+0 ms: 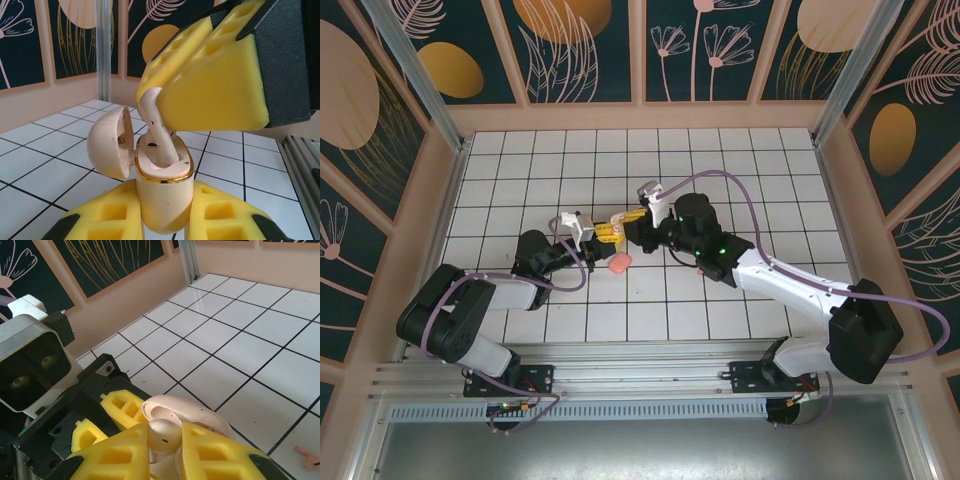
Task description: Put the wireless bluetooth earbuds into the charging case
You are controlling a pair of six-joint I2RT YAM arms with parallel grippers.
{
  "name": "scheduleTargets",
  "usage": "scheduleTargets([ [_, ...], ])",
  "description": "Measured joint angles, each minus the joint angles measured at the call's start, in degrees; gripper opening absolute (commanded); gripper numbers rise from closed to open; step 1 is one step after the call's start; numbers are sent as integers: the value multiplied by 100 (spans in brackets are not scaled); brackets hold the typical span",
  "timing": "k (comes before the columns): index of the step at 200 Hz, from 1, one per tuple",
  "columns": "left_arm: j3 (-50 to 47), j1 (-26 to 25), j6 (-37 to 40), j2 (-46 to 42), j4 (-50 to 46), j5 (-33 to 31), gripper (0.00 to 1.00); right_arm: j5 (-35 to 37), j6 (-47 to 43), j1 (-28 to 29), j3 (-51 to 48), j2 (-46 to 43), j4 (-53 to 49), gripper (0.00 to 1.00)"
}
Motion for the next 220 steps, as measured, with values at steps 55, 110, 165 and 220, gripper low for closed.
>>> scheduleTargets([
  [55,0,2,2,-109,-138,-22,9,131,-109,35,0,-2,4,19],
  [110,-2,2,4,-188,-254,-22,10,271,-151,76,0,-9,-4,19],
  [165,-2,0,31,-321,-372,-22,10,437,-175,125,0,-76,-46,19],
  [220,-2,-11,96,-372,-437,-20,10,457,-284,160,0,-105,-90,19],
])
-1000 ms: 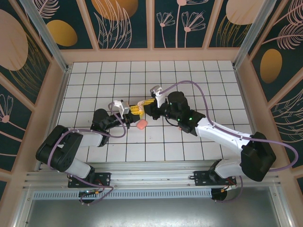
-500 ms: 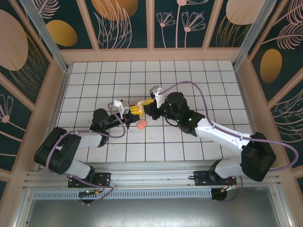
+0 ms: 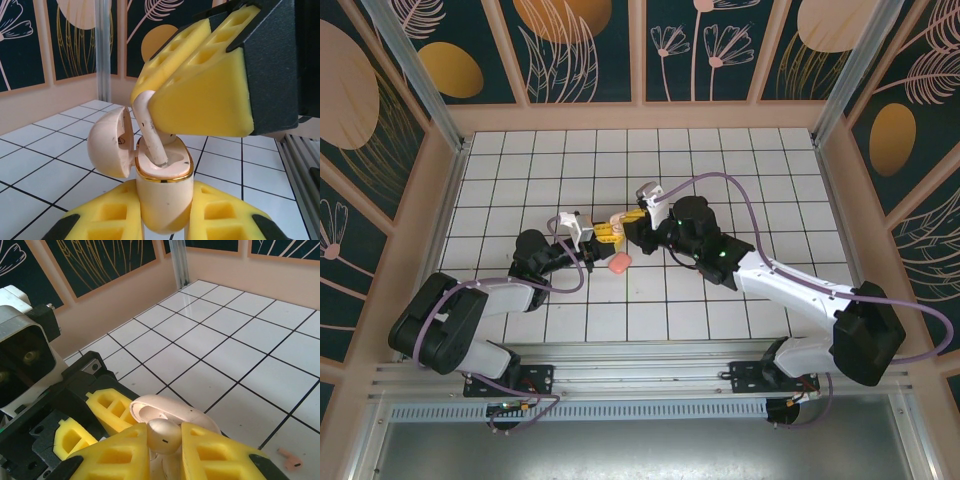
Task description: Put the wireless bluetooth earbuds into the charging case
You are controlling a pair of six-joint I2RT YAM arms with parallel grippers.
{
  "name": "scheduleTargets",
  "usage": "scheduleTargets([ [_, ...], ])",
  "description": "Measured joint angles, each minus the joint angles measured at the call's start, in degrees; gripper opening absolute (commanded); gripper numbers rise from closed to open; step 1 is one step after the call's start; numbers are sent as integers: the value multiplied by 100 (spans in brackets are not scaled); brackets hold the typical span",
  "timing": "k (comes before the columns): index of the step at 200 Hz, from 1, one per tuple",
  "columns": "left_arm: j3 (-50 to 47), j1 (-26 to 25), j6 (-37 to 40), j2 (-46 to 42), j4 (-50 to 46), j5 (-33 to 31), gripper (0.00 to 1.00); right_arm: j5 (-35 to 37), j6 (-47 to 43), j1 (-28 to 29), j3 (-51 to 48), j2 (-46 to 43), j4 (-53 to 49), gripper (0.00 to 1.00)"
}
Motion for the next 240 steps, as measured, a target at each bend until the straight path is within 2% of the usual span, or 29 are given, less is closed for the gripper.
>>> scheduleTargets([
  [167,-61,-63,579,-245,-192,-66,11,155,-553,199,-46,-190,-131,20],
  [240,-197,-90,916,-356,-225,-116,11,546,-879,426,-48,-275,-358,20],
])
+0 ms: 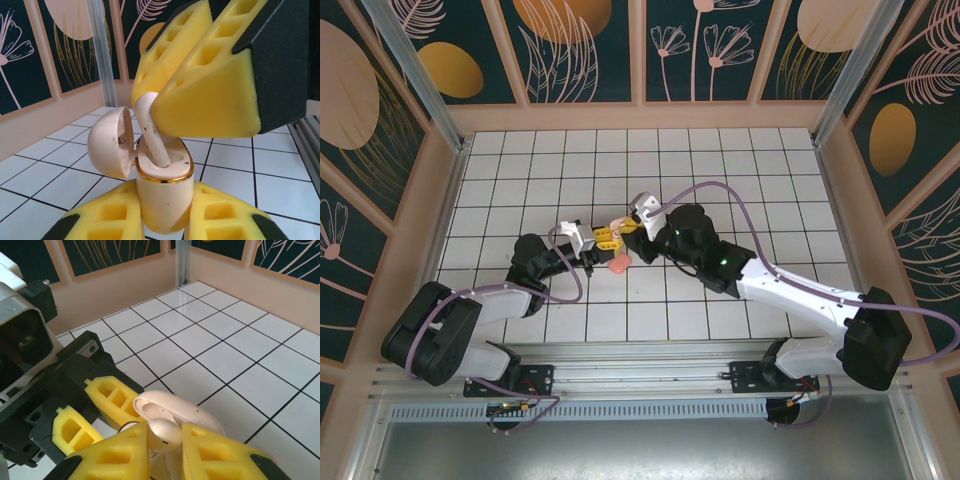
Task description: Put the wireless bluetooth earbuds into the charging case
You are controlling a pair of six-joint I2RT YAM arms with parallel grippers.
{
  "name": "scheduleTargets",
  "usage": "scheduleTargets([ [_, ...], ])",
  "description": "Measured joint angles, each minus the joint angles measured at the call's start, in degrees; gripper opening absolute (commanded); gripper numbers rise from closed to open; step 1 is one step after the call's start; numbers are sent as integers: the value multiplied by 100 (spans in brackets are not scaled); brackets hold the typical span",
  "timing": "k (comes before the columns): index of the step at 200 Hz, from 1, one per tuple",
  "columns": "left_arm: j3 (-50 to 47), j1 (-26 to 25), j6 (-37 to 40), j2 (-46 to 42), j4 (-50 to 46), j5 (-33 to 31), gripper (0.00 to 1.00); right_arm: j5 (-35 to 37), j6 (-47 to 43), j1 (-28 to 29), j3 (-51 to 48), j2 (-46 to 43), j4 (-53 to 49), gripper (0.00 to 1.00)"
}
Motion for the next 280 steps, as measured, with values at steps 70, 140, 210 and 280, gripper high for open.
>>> scheduleTargets([
  [70,-33,0,136,-4,-11,-138,11,553,-299,236,0,-35,-129,21],
  [140,-33,4,192,-68,-92,-229,12,612,-337,262,0,-52,-225,23],
  [210,-33,0,505,-188,-352,-326,12,614,-334,269,2,-55,-337,21],
  [280,-31,-37,1064,-199,-691,-448,11,610,-334,278,39,-55,-612,21],
])
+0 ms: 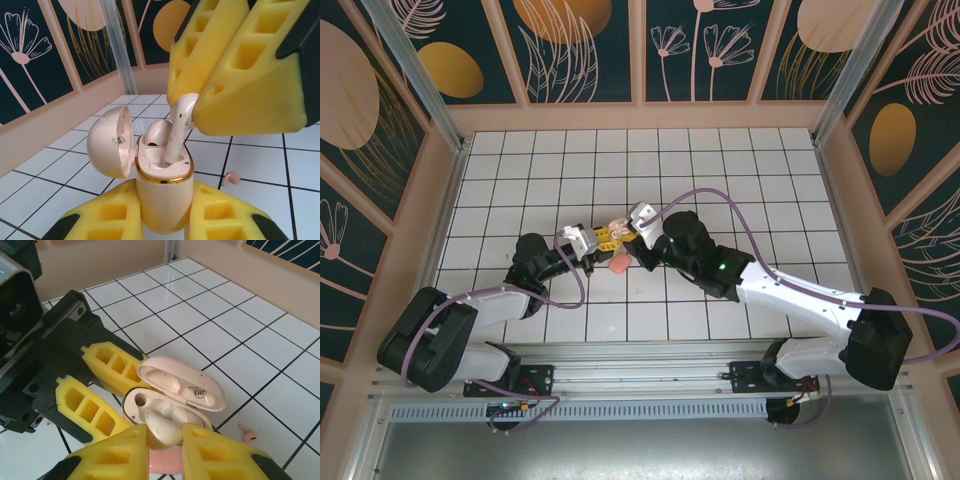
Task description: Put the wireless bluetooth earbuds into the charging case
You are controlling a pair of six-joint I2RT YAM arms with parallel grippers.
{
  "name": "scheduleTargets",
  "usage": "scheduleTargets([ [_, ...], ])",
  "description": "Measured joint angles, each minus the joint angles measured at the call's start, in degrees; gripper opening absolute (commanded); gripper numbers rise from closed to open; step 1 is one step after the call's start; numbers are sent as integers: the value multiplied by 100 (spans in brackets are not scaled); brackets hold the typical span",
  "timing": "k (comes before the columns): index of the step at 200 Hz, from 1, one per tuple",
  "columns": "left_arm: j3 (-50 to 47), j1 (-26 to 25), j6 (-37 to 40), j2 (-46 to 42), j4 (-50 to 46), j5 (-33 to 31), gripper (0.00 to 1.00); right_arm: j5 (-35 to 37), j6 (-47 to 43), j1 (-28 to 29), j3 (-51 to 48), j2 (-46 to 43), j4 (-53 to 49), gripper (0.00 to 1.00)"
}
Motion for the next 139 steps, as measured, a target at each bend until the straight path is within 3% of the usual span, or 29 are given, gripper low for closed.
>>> scheduleTargets([
  [139,59,0,730,-136,-623,-179,12,109,-26,24,247,13,-501,20],
])
